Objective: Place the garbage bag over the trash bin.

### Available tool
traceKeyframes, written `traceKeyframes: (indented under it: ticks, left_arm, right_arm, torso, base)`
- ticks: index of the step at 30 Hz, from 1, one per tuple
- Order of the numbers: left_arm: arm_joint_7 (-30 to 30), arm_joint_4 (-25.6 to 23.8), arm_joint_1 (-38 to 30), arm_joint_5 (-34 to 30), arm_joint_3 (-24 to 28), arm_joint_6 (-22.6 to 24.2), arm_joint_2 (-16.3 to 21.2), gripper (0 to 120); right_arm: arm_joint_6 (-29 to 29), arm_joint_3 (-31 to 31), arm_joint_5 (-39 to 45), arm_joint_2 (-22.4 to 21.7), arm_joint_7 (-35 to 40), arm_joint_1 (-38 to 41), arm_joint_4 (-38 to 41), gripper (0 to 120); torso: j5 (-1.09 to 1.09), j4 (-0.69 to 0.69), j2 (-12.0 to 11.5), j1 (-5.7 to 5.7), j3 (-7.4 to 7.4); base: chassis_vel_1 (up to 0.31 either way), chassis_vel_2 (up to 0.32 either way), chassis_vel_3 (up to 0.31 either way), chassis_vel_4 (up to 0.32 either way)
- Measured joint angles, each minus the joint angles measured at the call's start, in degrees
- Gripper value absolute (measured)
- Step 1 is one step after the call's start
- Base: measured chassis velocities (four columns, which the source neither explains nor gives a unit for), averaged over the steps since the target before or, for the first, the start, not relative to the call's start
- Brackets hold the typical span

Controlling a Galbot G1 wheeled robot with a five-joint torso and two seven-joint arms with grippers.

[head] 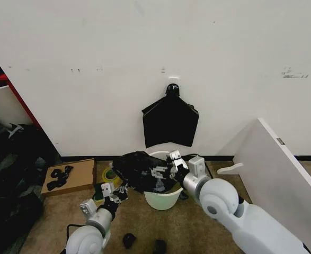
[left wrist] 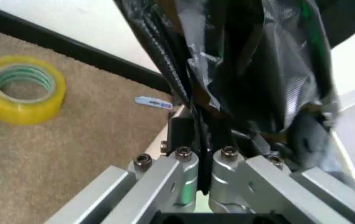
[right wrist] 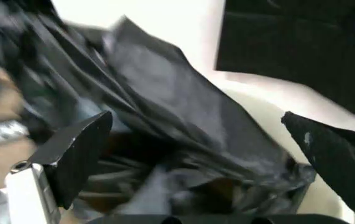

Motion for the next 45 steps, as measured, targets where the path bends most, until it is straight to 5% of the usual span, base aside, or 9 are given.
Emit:
traceKeyframes:
  ticks: [12,30,34,37,45]
  left_arm:
    - [0.3,2.2,-2.0,0.0,1.0,-0.1,0.2,0]
    - [0.4,2.8,-3.2,0.6,2.3,0.1,-0.2,0]
    - [0.5,3.4,-3.7,1.2,2.5,0.1,-0.2,0]
    - [0.5,3.8,-4.1,1.3,2.7,0.1,-0.2,0]
    - [0.6,5.2,-5.7,1.4,3.3,0.5,-0.4,0]
  right_arm:
    - [8.4,-6.9,-27.5,0.1,-8.6,2.8,-10.0,77]
    - [8.5,-11.0,-30.1,1.1,-12.0,7.0,-15.5,18]
    - [9.5,-10.8,-27.6,0.8,-12.3,7.1,-14.8,1]
    - [8.7,-10.2,-22.7,0.7,-12.2,7.3,-13.7,0]
    - [-1.0,-7.1,4.0,2.1,-3.9,12.4,-11.3,0]
  torso:
    - [0.0,0.0,0.0,0.0,0.0]
    - [0.0,0.01,0.0,0.0,0.01]
    - [0.0,0.01,0.0,0.0,0.01]
    - [0.0,0.0,0.0,0.0,0.01]
    - [0.0,0.01,0.0,0.0,0.01]
  base:
    - [0.0,0.0,0.0,0.0]
    - [0.0,0.0,0.0,0.0]
    - [0.0,0.0,0.0,0.0]
    - [0.0,0.0,0.0,0.0]
    - [0.0,0.0,0.0,0.0]
